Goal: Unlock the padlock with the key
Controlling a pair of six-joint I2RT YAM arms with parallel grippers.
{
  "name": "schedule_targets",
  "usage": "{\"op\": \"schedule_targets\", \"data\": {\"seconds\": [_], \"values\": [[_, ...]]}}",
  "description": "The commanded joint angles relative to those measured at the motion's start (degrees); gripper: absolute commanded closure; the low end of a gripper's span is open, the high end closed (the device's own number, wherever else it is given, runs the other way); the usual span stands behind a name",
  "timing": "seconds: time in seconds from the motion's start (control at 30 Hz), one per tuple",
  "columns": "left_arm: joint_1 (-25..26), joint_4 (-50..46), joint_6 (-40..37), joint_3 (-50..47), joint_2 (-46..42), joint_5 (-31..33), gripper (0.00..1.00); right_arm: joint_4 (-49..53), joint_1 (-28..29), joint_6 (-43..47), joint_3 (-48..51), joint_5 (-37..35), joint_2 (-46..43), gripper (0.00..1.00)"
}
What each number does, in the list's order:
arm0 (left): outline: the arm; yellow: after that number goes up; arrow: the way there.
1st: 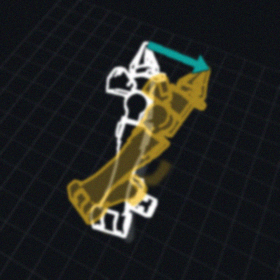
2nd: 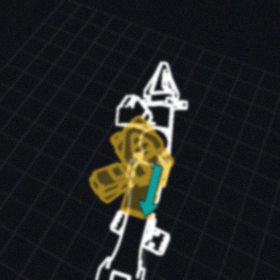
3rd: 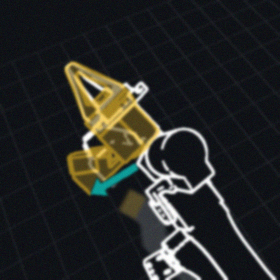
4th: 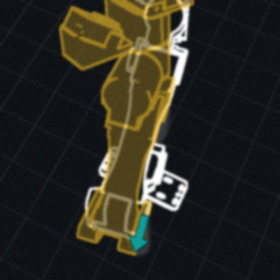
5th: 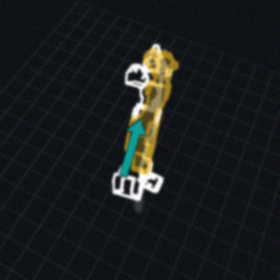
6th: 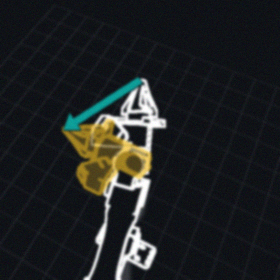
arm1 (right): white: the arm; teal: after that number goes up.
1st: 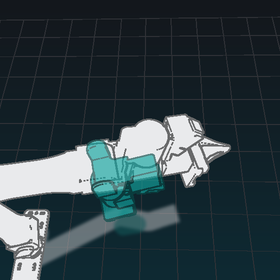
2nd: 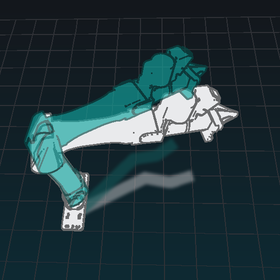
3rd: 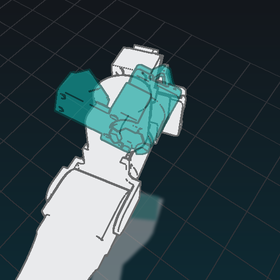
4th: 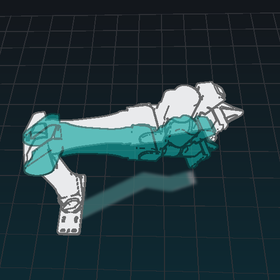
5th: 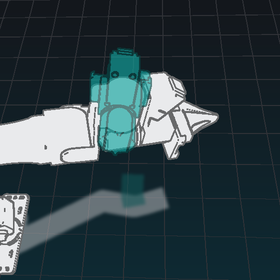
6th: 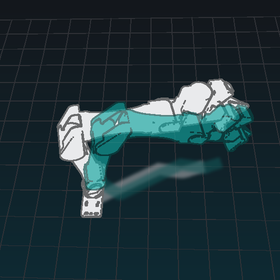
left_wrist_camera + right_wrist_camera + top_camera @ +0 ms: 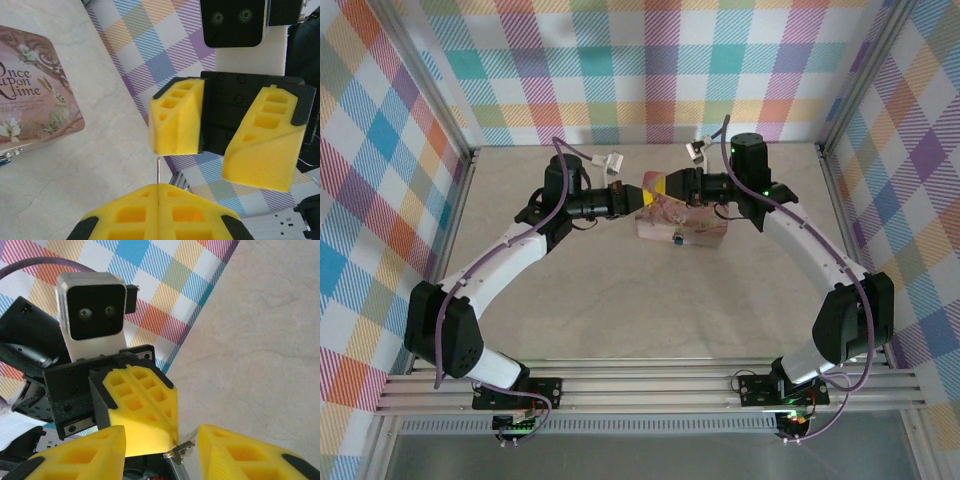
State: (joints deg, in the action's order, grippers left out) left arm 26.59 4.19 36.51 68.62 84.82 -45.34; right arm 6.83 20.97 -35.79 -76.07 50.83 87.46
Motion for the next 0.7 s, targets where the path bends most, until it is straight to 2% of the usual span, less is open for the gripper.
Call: {"op": "schedule_targets", "data": {"seconds": [0.0, 0.4, 0.67], "values": [[0.3, -1.3, -2.5, 1.1, -2.7, 1.1, 1.00, -3.2, -0.1, -2.6, 1.1, 1.4, -0.7, 0.60], [0.2, 1.5, -1.0, 1.0, -2.0, -1.3, 1.00, -4.4, -0.2, -4.3, 2.6, 2.2, 0.1, 0.60], [0.3, 4.9, 1.9, 0.5, -1.3, -1.6, 1.00, -8.4, -0.2, -6.6, 2.8, 5.3, 1.1, 0.74]]}}
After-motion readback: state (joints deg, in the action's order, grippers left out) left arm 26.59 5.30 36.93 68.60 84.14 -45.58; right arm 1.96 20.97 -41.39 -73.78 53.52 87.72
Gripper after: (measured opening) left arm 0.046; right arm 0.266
